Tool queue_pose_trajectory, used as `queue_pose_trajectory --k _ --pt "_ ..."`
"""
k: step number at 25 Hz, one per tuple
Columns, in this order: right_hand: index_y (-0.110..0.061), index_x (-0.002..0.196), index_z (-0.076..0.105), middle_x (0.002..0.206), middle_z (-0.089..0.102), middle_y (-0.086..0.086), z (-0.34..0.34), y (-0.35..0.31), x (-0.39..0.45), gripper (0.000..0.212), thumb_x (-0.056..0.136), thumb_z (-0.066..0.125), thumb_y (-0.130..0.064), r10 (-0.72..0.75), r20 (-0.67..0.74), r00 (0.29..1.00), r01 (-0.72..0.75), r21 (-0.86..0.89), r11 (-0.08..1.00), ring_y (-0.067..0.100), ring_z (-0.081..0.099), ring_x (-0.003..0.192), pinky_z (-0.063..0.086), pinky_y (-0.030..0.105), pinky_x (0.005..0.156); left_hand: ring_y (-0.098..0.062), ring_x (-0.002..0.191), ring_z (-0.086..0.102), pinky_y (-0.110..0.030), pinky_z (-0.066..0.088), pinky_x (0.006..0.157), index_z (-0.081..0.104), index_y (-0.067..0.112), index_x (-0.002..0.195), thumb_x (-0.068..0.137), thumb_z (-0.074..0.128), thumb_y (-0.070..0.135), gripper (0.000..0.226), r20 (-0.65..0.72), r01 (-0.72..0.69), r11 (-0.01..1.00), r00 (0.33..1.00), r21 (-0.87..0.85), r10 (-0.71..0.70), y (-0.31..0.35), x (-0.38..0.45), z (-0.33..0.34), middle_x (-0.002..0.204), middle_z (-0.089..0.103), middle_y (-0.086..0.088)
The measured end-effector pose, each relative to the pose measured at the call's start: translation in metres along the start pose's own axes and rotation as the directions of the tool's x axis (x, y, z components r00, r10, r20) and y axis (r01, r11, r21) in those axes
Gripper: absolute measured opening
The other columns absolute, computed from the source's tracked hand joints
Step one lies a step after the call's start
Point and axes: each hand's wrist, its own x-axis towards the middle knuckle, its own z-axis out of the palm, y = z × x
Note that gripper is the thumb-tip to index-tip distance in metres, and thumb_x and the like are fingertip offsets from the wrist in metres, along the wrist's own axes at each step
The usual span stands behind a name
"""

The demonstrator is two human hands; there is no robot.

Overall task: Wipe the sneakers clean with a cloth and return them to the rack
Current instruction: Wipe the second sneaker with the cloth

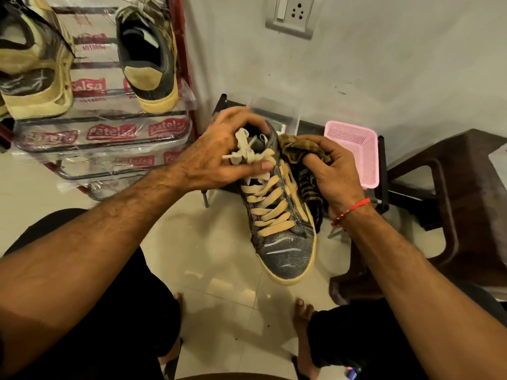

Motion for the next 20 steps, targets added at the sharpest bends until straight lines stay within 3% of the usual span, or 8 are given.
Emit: queue_pose_trajectory --k 2,4,7,9,12,14,17,20 --pt "-0.020 0.115 0.072 0.109 0.076 0.002 0.003 -0.004 0.000 0.032 0.093 0.060 0.001 -0.005 0.065 0.998 0.004 0.007 1.000 0.021 0.070 0.107 0.056 0.039 0.096 -0.022 0.121 0.060 -0.050 0.051 0.102 0.051 0.011 0.138 0.087 0.075 0.043 0.064 -0.057 0.046 0.967 0.996 -0.249 -0.062 0.000 0.002 0.000 0.125 0.063 -0.003" --pt "-0.022 0.119 0.071 0.115 0.074 0.004 0.002 -0.008 -0.001 0.031 0.094 0.061 -0.005 -0.016 0.158 0.987 0.018 -0.013 1.000 0.022 0.069 0.110 0.054 0.042 0.099 -0.021 0.109 0.067 -0.046 0.055 0.097 0.051 0.011 0.141 0.089 0.075 0.036 0.063 -0.111 0.095 0.942 0.984 -0.323 -0.138 0.000 0.002 0.000 0.116 0.067 -0.008" --pt "-0.023 0.121 0.071 0.116 0.071 0.004 -0.003 -0.011 -0.002 0.034 0.088 0.064 -0.016 -0.090 0.272 0.958 0.156 -0.231 0.960 0.019 0.067 0.109 0.053 0.044 0.101 -0.016 0.125 0.057 -0.044 0.046 0.110 0.062 0.018 0.135 0.089 0.073 0.036 0.051 -0.236 0.127 0.971 0.956 -0.202 -0.174 -0.006 0.002 0.000 0.123 0.064 0.010" --pt "-0.020 0.118 0.072 0.113 0.070 0.002 -0.005 -0.018 -0.005 0.038 0.082 0.062 -0.017 -0.160 0.328 0.931 0.276 -0.347 0.896 0.013 0.066 0.103 0.053 0.037 0.098 -0.016 0.140 0.043 -0.046 0.036 0.119 0.069 0.018 0.128 0.088 0.074 0.031 0.043 -0.325 0.165 0.966 0.919 -0.199 -0.224 -0.008 0.002 -0.003 0.121 0.057 0.030" --pt "-0.020 0.109 0.076 0.106 0.065 -0.004 -0.008 -0.033 -0.012 0.036 0.078 0.059 -0.026 -0.238 0.458 0.856 0.451 -0.440 0.776 0.008 0.063 0.097 0.052 0.024 0.090 -0.020 0.146 0.033 -0.048 0.030 0.123 0.074 0.016 0.119 0.088 0.074 0.024 0.032 -0.431 0.222 0.954 0.854 -0.204 -0.291 -0.007 0.005 -0.006 0.117 0.045 0.039" --pt "-0.023 0.107 0.077 0.106 0.060 -0.003 -0.002 -0.038 -0.022 0.039 0.079 0.054 -0.038 -0.187 0.594 0.782 0.548 -0.513 0.661 0.014 0.061 0.095 0.055 0.032 0.084 -0.018 0.142 0.042 -0.045 0.038 0.119 0.076 0.014 0.117 0.089 0.073 0.027 0.031 -0.485 0.268 0.944 0.811 -0.191 -0.328 -0.014 0.004 -0.007 0.123 0.049 0.035" --pt "-0.031 0.111 0.074 0.111 0.056 -0.003 0.010 -0.032 -0.035 0.043 0.082 0.047 -0.048 -0.140 0.719 0.681 0.691 -0.567 0.449 0.017 0.058 0.094 0.057 0.040 0.067 -0.013 0.114 0.068 -0.041 0.059 0.095 0.075 0.019 0.118 0.086 0.068 0.044 0.041 -0.542 0.314 0.918 0.741 -0.243 -0.397 -0.027 0.003 -0.012 0.120 0.072 0.006" --pt "-0.026 0.113 0.074 0.113 0.056 0.005 -0.005 -0.025 -0.017 0.039 0.083 0.055 -0.040 -0.265 0.500 0.825 0.564 -0.694 0.447 0.021 0.058 0.091 0.057 0.043 0.065 -0.010 0.109 0.070 -0.038 0.062 0.090 0.075 0.020 0.118 0.086 0.067 0.044 0.040 -0.575 0.323 0.913 0.710 -0.248 -0.407 -0.029 0.007 -0.018 0.117 0.074 0.007"
